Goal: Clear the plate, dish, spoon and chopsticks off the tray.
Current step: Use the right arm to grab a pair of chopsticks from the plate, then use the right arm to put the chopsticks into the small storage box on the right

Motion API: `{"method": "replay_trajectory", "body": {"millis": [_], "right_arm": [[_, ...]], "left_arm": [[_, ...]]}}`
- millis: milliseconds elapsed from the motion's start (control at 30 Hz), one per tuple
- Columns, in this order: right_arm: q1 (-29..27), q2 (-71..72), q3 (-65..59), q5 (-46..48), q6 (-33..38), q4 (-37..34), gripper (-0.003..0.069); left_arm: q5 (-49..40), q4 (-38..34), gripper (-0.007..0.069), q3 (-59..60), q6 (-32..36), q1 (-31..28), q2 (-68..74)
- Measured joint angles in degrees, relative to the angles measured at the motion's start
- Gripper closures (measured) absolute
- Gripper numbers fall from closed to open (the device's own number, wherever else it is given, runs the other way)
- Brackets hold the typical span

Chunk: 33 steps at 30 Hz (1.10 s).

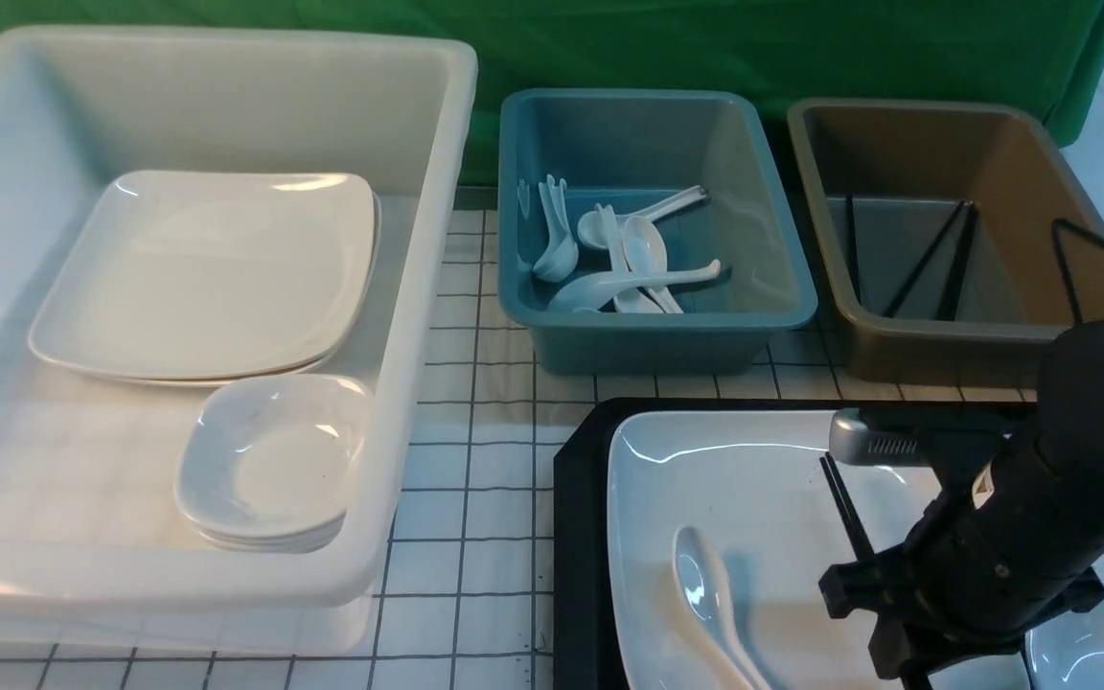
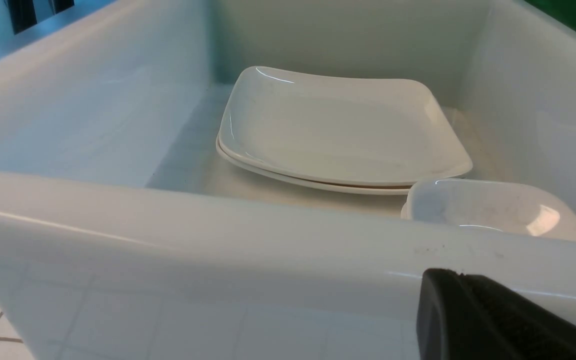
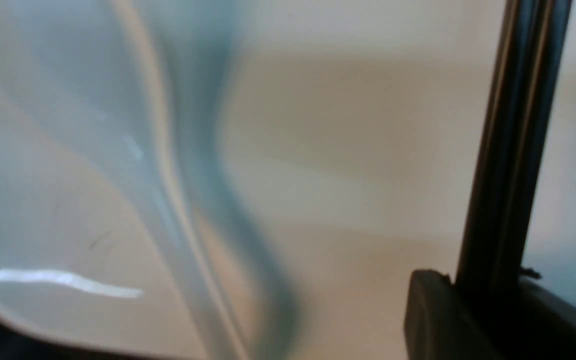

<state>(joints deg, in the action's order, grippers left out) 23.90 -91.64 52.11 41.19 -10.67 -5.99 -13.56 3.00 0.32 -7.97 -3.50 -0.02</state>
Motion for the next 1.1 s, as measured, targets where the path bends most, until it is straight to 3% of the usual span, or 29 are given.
{"method": "replay_trajectory", "body": {"millis": [233,433,600,833,1100], "right_arm": [[0.0,14.9,4.2,6.8,2.4,0.7,0.0491],[-0.4,19.2,11.0,10.6,2.5,5.2,0.0491],[-5.8,18.2,19.3,10.4,3.3,8.7,0.0491],[-16.9,10.2,27.0,-0.3,5.6,10.4,0.0491],[-21.9,-5.1,27.7,-29.4,5.8,10.5,0.0491]], "left_arm": [[0.0,0.0,0.0603,0.0,0.0,0.0,0.0],[0.0,0.0,0.0603,0.0,0.0,0.0,0.0],[0.0,0.0,0.0603,0.0,0.0,0.0,0.0],[0.0,0.0,0.0603,0.0,0.0,0.0,0.0],[0.0,0.0,0.0603,0.0,0.0,0.0,0.0]]}}
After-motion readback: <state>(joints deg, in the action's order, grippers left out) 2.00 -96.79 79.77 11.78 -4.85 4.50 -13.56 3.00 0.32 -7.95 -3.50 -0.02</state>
